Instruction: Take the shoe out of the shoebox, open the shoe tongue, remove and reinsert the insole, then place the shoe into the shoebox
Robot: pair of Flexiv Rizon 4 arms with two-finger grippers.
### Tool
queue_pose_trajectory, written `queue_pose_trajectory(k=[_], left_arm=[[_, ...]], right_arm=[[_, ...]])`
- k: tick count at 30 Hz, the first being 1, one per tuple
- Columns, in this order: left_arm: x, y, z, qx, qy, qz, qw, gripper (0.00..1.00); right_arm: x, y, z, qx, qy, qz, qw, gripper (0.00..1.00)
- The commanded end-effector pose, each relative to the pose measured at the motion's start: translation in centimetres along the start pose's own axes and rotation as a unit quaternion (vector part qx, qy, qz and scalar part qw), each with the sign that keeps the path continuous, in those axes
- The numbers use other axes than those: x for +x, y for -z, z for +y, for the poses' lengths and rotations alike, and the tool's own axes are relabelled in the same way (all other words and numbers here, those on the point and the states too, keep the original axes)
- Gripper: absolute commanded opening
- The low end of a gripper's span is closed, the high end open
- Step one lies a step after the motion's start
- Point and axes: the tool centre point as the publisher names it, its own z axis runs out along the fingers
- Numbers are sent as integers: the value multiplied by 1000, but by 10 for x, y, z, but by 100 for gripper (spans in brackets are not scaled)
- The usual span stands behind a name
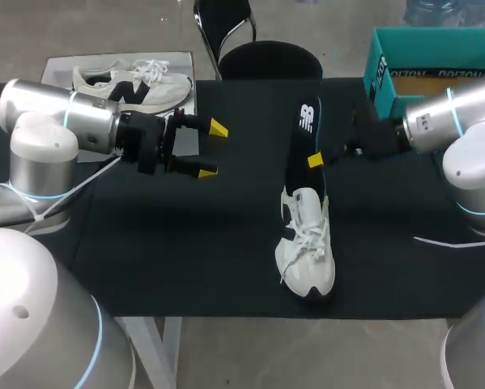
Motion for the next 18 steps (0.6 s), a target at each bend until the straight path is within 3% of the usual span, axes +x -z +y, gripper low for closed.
queue_pose_trajectory(k=[1,18], left_arm=[[0,0,0,0,-1,1,1000,100],[0,0,0,0,-1,1,1000,100]], right_arm=[[6,-1,-15,-8,-4,-2,1000,0],[15,-17,-46,9,-22,15,1000,0]])
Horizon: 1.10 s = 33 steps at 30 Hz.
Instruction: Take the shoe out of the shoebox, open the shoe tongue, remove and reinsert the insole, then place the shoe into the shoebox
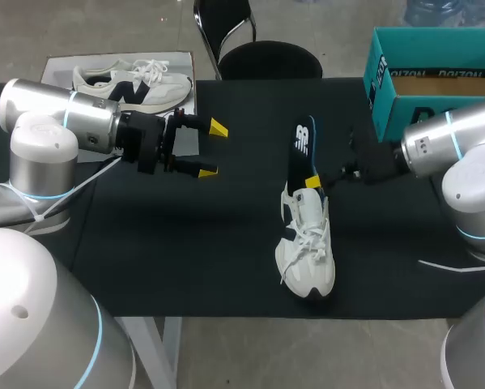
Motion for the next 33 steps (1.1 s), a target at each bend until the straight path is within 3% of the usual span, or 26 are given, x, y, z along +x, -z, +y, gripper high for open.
queue_pose_trajectory(k=[1,4,7,11,17,24,29,33], left_arm=[[0,0,0,0,-1,1,1000,100],[0,0,0,0,-1,1,1000,100],[0,0,0,0,-1,1,1000,100],[0,0,0,0,-1,1,1000,100],[0,0,0,0,-1,1,1000,100],[0,0,0,0,-1,1,1000,100],[0,0,0,0,-1,1,1000,100],[0,0,0,0,-1,1,1000,100]], right_arm=[[-1,-5,-4,0,0,2,1000,0],[-2,-2,-1,2,2,2,1000,0],[-3,3,6,1,10,-4,1000,26],[-4,10,14,-3,19,-11,1000,30],[-8,15,20,-3,23,-18,1000,24],[-12,21,27,-5,30,-28,999,24],[-16,22,33,-4,37,-32,999,0],[-15,19,36,0,41,-31,999,0]])
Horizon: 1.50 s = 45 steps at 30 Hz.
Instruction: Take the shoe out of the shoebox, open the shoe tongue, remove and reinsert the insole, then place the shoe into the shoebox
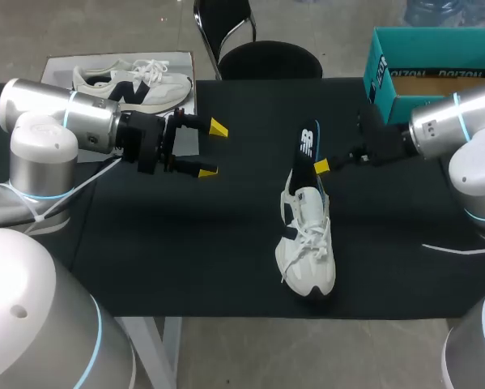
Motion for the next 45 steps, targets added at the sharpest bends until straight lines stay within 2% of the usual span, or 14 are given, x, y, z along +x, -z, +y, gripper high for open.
queue_pose_trajectory(k=[1,10,27,34,38,45], left_arm=[[0,0,0,0,-1,1,1000,100],[0,0,0,0,-1,1,1000,100],[0,0,0,0,-1,1,1000,100],[0,0,0,0,-1,1,1000,100],[0,0,0,0,-1,1,1000,100],[0,0,0,0,-1,1,1000,100]], right_arm=[[-1,-5,5,5,1,0,1000,0],[-2,-10,1,11,0,1,1000,0],[8,-15,-40,27,-27,9,999,0],[2,-10,-29,20,-23,4,1000,0],[-2,-8,-18,19,-15,0,1000,7],[-4,-13,-9,21,-8,0,1000,8]])
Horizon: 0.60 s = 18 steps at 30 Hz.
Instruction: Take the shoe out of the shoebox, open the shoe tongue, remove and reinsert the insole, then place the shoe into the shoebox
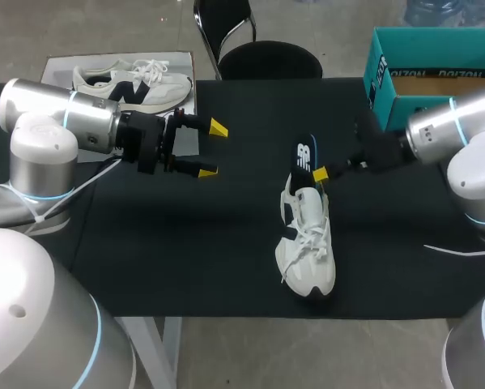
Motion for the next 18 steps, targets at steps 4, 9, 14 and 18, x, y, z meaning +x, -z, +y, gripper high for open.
queue_pose_trajectory(k=[4,9,14,18], left_arm=[[0,0,0,0,0,1,1000,100],[0,0,0,0,0,1,1000,100],[0,0,0,0,0,1,1000,100],[0,0,0,0,0,1,1000,100]], right_arm=[[-5,-10,6,6,0,2,1000,7],[-7,-10,10,8,0,1,1000,8],[-10,-4,13,9,1,-5,1000,10],[-9,-1,17,9,5,-7,1000,28]])
